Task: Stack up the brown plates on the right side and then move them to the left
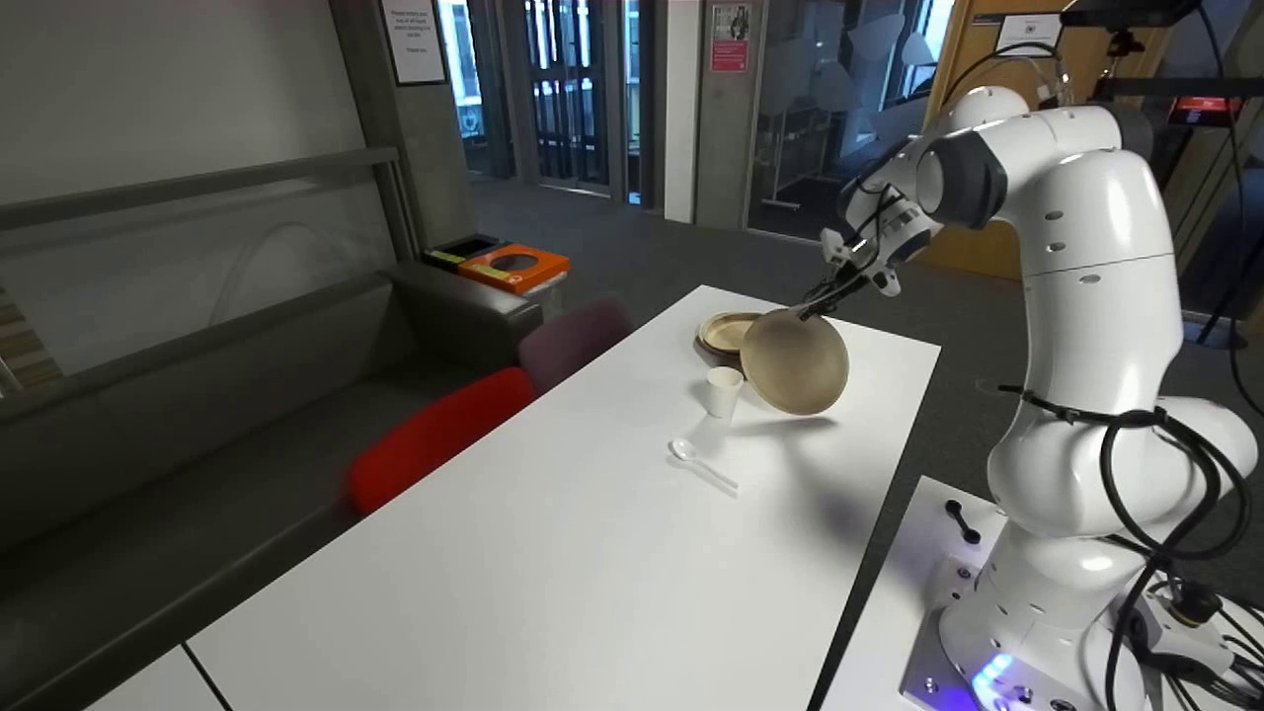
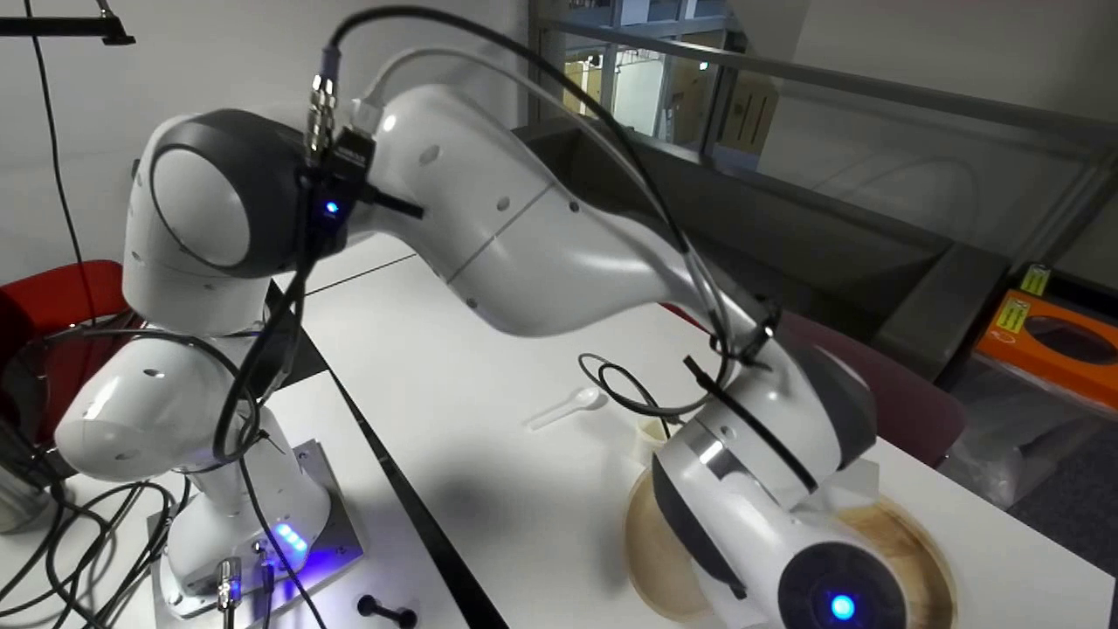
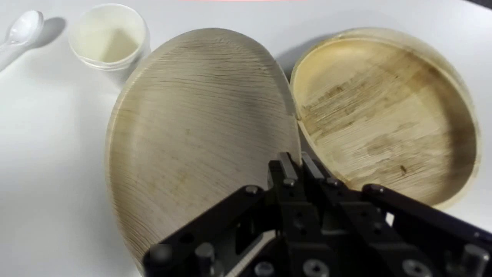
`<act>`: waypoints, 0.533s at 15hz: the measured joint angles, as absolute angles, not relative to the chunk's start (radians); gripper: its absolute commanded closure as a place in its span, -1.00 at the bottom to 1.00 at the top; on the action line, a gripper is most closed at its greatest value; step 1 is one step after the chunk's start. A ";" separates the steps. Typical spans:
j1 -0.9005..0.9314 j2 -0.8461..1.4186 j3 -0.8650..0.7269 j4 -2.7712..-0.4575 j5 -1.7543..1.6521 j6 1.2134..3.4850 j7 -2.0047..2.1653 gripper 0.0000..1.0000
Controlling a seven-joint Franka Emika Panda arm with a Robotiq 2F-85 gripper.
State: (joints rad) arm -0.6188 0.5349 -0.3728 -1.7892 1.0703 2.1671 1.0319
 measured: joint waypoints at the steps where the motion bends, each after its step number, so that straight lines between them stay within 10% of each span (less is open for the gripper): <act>1: -0.629 0.573 -0.372 -1.781 1.105 2.167 1.048 0.96; 8: -0.701 0.618 -0.409 -1.727 1.212 2.153 1.273 0.96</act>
